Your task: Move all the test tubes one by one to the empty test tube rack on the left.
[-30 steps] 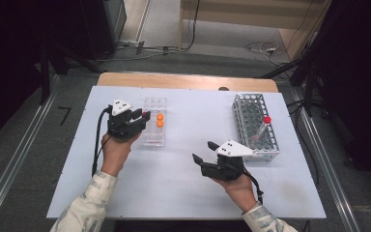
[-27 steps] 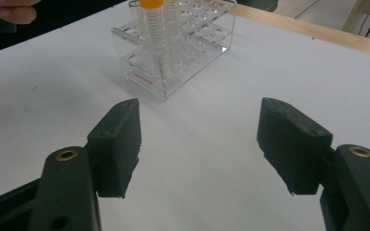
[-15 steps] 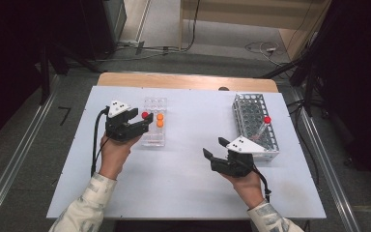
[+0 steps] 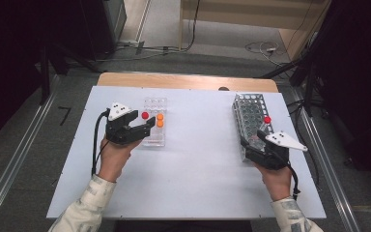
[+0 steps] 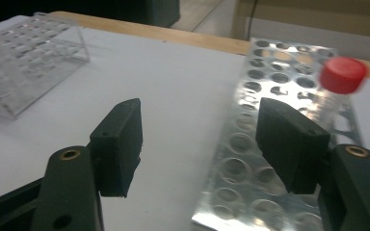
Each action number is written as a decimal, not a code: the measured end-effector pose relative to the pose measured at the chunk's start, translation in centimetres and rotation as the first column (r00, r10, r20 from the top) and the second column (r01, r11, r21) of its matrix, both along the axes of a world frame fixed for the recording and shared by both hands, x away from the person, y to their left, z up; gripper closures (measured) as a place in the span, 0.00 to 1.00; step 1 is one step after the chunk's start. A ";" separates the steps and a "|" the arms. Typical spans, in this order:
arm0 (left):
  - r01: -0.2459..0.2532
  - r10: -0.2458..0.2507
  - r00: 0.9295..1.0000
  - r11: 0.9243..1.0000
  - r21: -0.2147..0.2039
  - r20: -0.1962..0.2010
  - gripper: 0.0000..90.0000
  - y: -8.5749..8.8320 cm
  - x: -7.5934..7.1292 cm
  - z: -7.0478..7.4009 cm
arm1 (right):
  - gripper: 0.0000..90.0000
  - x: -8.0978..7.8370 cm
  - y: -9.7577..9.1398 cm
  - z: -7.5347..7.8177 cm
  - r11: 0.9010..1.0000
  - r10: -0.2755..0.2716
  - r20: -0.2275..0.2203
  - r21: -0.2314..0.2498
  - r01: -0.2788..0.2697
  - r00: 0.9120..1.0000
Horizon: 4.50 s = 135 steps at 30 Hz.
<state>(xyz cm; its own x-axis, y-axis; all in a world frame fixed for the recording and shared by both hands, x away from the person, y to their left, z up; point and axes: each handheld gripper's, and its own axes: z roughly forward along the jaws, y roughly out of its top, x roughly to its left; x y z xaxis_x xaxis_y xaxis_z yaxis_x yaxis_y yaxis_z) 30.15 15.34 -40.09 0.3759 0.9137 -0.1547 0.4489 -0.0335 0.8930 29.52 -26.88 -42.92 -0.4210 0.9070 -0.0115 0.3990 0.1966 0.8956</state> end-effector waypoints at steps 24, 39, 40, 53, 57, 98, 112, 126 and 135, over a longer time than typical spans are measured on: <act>0.011 -0.011 1.000 1.000 0.009 0.000 0.37 -0.4 0.0 -0.1 | 0.62 4.9 -2.1 -1.9 0.965 -0.253 -0.038 -0.076 0.249 0.967; 0.014 -0.014 1.000 1.000 0.010 -0.001 0.37 -0.5 -0.1 -0.2 | 0.79 5.5 -1.9 -2.2 0.960 -0.268 -0.046 -0.098 0.262 0.962; 0.014 -0.014 1.000 1.000 0.010 -0.001 0.37 -0.5 -0.1 -0.1 | 0.79 5.5 -1.9 -2.2 0.960 -0.266 -0.046 -0.098 0.261 0.963; 0.015 -0.015 1.000 1.000 0.011 0.002 0.37 -0.6 -0.1 -0.1 | 0.80 4.6 -2.4 -0.1 0.964 -0.260 0.002 -0.051 0.260 0.966; 0.015 -0.015 1.000 1.000 0.010 0.004 0.37 -0.6 -0.2 -0.1 | 0.80 4.2 -2.5 0.8 0.964 -0.260 0.023 -0.048 0.261 0.965; 0.179 -0.180 0.984 0.984 0.015 0.020 0.27 -5.8 -2.6 0.5 | 0.80 -1.1 9.5 0.3 0.973 0.227 -0.074 -0.024 -0.229 0.971; 0.342 -0.344 0.939 0.938 0.062 0.029 0.45 -9.6 -4.4 -0.1 | 0.80 -2.6 13.8 -0.8 0.934 0.349 -0.115 -0.034 -0.354 0.930; 0.367 -0.372 0.928 0.924 0.109 0.027 0.77 -10.2 -4.6 -0.8 | 0.80 -3.3 14.6 -0.9 0.919 0.386 -0.120 -0.035 -0.393 0.915; 0.352 -0.357 0.934 0.930 0.103 0.030 0.77 -9.6 -4.5 -0.6 | 0.46 -2.9 14.4 -1.1 0.921 0.379 -0.140 -0.039 -0.388 0.915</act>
<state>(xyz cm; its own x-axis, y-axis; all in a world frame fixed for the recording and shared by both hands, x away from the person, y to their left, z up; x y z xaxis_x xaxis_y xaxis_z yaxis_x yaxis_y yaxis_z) 25.69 5.74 -40.65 0.6829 0.7289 -0.0488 0.3496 -0.2674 0.8980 26.62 -12.49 -43.97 -0.7383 0.6744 0.0120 0.3908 0.4130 0.8226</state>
